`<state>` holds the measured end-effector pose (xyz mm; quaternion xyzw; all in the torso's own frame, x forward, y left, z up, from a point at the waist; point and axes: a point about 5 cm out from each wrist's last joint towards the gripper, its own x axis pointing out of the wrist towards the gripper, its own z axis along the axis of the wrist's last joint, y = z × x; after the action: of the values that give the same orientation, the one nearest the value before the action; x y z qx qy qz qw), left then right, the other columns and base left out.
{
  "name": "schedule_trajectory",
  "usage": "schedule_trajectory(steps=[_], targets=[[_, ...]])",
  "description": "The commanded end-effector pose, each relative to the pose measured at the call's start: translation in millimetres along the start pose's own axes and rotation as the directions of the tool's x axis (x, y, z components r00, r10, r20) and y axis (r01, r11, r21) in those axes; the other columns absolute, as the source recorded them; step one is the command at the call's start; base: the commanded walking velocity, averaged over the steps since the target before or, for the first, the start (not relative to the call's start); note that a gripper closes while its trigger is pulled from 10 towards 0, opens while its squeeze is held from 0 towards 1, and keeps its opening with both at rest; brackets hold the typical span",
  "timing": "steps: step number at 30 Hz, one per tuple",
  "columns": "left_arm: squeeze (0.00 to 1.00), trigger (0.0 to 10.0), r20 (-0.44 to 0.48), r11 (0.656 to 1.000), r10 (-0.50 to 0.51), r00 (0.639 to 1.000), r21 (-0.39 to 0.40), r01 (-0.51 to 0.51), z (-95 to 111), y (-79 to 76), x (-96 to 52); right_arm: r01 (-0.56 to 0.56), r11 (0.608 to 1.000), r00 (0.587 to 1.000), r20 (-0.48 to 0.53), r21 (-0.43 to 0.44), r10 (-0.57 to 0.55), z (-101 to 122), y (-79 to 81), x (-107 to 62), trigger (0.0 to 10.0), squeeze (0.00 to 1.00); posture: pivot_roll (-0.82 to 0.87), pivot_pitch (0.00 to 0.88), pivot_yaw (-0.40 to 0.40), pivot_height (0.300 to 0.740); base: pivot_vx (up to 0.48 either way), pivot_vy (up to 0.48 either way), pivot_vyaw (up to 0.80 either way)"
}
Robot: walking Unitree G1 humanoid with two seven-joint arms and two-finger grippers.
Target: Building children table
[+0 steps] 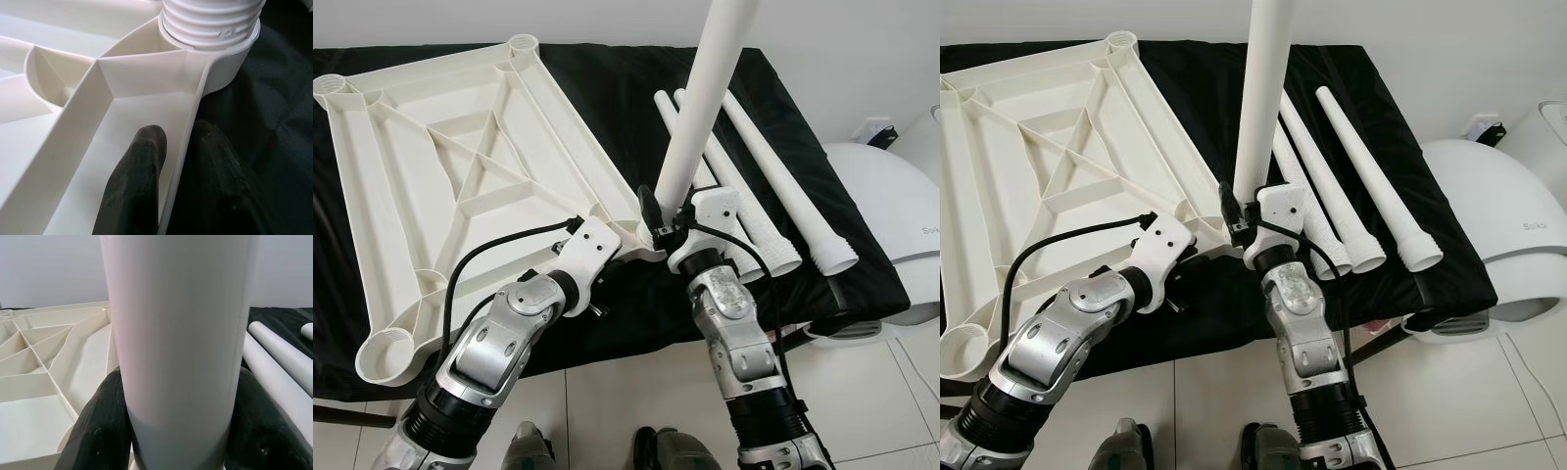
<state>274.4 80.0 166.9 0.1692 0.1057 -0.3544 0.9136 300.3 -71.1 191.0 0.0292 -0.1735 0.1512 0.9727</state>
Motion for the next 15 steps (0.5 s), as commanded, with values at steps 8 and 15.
schedule_trajectory(steps=[8,15], targets=[[0.0,10.0,0.031,0.996,-0.089,0.996,0.005,0.089,7.2,-17.6,2.7,0.014,0.998,0.996,-0.084,0.058,-0.009,-13.6,3.6,-0.9,10.0,1.0,0.08,0.191,-0.074,0.74,0.0,0.0,0.0],[0.0,10.0,0.034,0.996,-0.092,0.995,0.004,0.092,7.7,-18.3,3.7,0.003,0.998,0.998,-0.06,0.058,0.0,-8.6,-6.9,-0.8,10.0,1.0,0.06,0.188,-0.075,0.74,0.0,0.0,0.0]])
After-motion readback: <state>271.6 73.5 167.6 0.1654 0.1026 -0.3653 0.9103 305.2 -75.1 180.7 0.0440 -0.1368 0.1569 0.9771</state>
